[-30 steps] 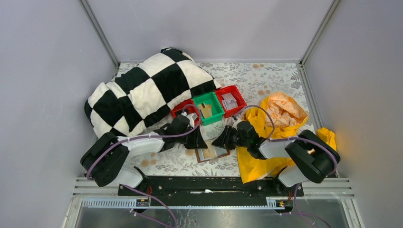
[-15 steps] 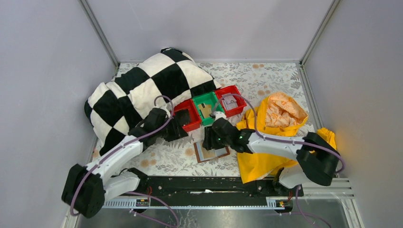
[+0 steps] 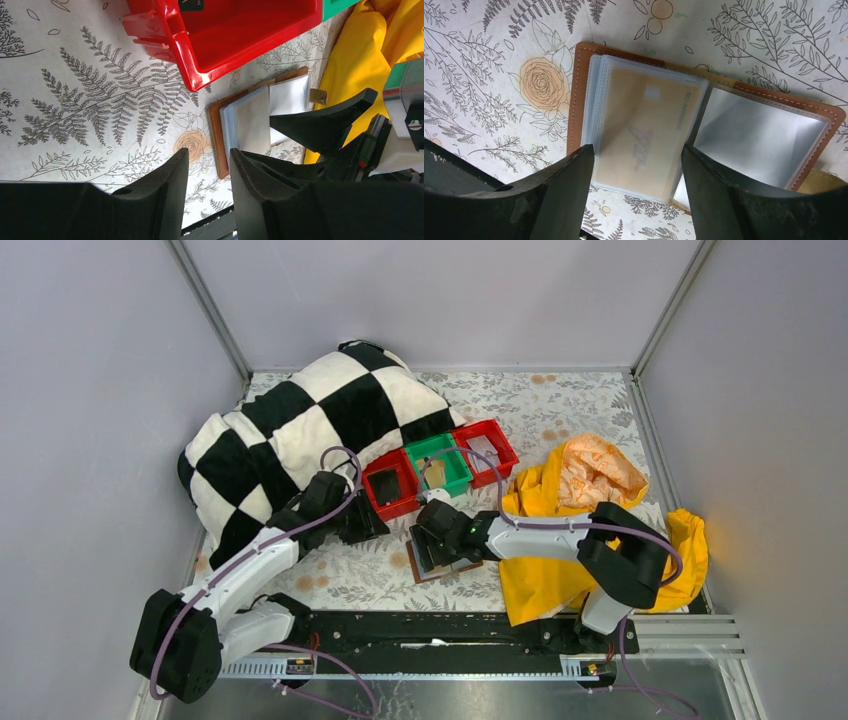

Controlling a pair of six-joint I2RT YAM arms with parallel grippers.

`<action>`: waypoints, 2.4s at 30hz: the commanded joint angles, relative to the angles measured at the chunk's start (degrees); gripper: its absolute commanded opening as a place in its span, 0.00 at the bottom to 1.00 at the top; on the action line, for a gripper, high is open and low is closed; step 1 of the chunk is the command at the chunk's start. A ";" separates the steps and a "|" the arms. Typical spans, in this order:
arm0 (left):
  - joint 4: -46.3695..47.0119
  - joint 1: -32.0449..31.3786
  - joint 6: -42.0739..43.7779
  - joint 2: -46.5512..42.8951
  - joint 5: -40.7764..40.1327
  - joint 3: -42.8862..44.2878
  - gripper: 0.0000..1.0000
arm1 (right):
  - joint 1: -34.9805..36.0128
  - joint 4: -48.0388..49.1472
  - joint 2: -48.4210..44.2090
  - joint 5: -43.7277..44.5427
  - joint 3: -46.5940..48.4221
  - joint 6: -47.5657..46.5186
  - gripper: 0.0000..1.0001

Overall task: Take the credit cards out of the card holder
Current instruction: Remove the credit card from the card holder.

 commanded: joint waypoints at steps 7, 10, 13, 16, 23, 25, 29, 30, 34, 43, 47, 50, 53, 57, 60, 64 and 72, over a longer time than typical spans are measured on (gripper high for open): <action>2.14 0.25 0.68 -0.36 1.14 -0.30 0.40 | 0.99 -5.79 2.30 6.13 3.61 -1.11 0.74; 2.42 0.30 0.46 -0.58 1.28 -0.60 0.40 | 1.12 -6.55 0.85 7.11 3.78 -1.22 0.75; 2.43 0.27 0.46 -0.41 1.60 -0.44 0.40 | 1.57 -7.75 -0.10 8.26 4.52 -1.40 0.75; 2.55 0.37 0.55 -0.36 1.69 -0.30 0.40 | 2.49 -8.30 -0.89 9.18 5.40 -1.46 0.74; 3.40 0.27 0.24 -0.03 2.28 -0.83 0.40 | 3.59 -8.68 -0.10 11.35 6.46 -0.93 0.72; 3.51 0.32 0.20 0.07 2.56 -0.85 0.40 | 3.59 -8.36 0.46 11.21 6.43 -0.80 0.70; 3.52 0.26 0.24 -0.18 2.71 -0.95 0.40 | 3.59 -6.65 1.33 10.12 5.58 -0.59 0.66; 3.49 0.25 0.13 -0.20 2.68 -1.02 0.40 | 3.59 -6.08 1.49 9.70 5.32 -0.48 0.66; 3.73 0.25 -0.07 -0.17 3.00 -1.27 0.40 | 3.59 -4.66 2.39 7.97 4.53 0.07 0.68; 3.96 0.27 -0.24 -0.55 3.29 -1.38 0.39 | 3.59 -3.23 3.28 6.72 3.61 0.70 0.55; 3.93 0.30 -0.33 -0.94 3.25 -1.64 0.39 | 3.52 -1.80 1.78 6.03 2.46 1.31 0.43; 3.91 0.32 -0.33 -0.89 3.32 -1.67 0.39 | 3.50 -1.89 0.74 6.37 2.33 1.49 0.36; 3.95 0.25 -0.29 -0.78 3.41 -1.55 0.39 | 3.50 -1.99 -0.59 7.02 2.23 1.67 0.34; 3.95 0.25 -0.33 -0.95 3.41 -1.47 0.39 | 3.50 -2.61 -2.89 8.70 1.90 1.77 0.21; 3.92 0.25 -0.33 -0.87 3.45 -1.38 0.39 | 3.41 -3.07 -3.63 9.27 1.81 1.69 0.14; 3.94 0.25 -0.26 -0.78 3.56 -1.38 0.39 | 3.19 -3.18 -4.05 9.29 1.54 1.72 0.27; 4.20 0.25 -0.29 -0.79 4.08 -1.40 0.39 | 3.22 -3.10 -4.97 8.28 2.17 0.42 0.35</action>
